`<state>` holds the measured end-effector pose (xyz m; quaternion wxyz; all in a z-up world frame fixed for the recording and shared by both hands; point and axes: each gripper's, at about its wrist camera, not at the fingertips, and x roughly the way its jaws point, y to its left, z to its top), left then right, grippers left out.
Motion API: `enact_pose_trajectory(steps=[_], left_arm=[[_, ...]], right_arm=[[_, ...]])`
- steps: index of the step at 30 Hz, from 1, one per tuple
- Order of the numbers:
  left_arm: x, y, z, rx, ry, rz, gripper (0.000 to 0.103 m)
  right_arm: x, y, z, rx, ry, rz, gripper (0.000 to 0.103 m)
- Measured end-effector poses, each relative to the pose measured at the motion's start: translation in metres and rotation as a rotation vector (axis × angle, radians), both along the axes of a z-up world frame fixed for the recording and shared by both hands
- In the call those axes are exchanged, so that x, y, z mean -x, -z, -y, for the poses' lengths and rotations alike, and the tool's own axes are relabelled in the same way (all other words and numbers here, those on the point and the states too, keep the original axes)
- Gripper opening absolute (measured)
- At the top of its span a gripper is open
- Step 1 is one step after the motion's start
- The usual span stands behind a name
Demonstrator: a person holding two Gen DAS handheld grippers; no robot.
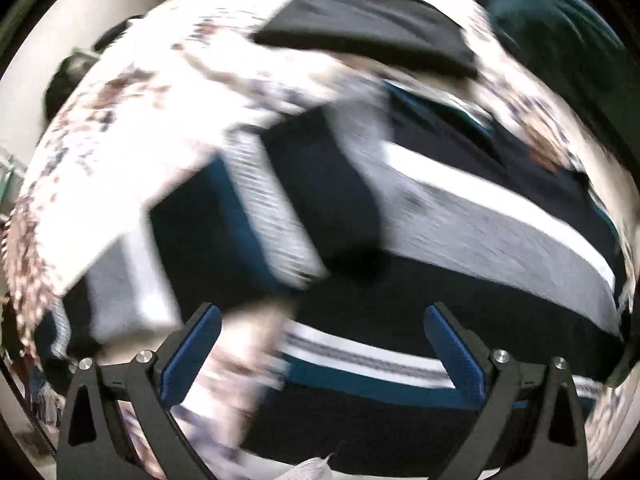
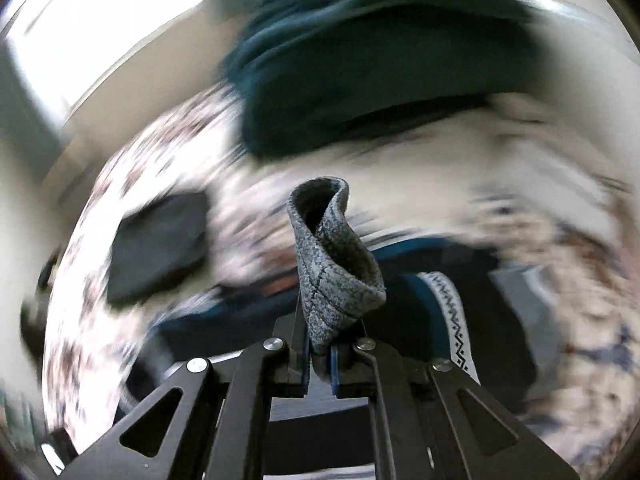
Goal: Fold small clothes
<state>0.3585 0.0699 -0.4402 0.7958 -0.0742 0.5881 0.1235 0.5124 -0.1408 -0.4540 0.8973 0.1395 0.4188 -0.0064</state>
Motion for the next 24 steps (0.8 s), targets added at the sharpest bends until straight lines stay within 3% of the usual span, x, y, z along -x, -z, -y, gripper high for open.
enact_pose_trajectory(steps=[6, 9, 13, 16, 18, 19, 22, 24], left_arm=[[-0.003, 0.031, -0.079, -0.062, -0.1, -0.031, 0.103], [-0.005, 0.047, -0.106, -0.063, -0.15, -0.05, 0.103], [0.001, 0.058, -0.13, -0.049, -0.197, -0.065, 0.103], [0.005, 0.062, -0.137, -0.032, -0.224, -0.083, 0.103], [0.006, 0.063, -0.142, -0.016, -0.242, -0.088, 0.103], [0.01, 0.061, -0.145, -0.012, -0.255, -0.084, 0.103], [0.027, 0.052, -0.153, 0.009, -0.289, -0.08, 0.103], [0.044, 0.047, -0.16, 0.031, -0.322, -0.086, 0.103]], right_arm=[[-0.015, 0.087, -0.196, 0.193, -0.353, -0.104, 0.007], [-0.005, 0.115, -0.242, 0.246, -0.408, -0.128, 0.007], [-0.006, 0.125, -0.258, 0.3, -0.402, -0.168, 0.007], [-0.007, 0.128, -0.256, 0.286, -0.399, -0.211, 0.01], [-0.012, 0.128, -0.25, 0.221, -0.403, -0.281, 0.015], [-0.013, 0.127, -0.245, 0.178, -0.407, -0.299, 0.025], [0.0, 0.112, -0.213, -0.093, -0.419, -0.33, 0.074], [0.013, 0.101, -0.187, -0.159, -0.369, -0.328, 0.075]])
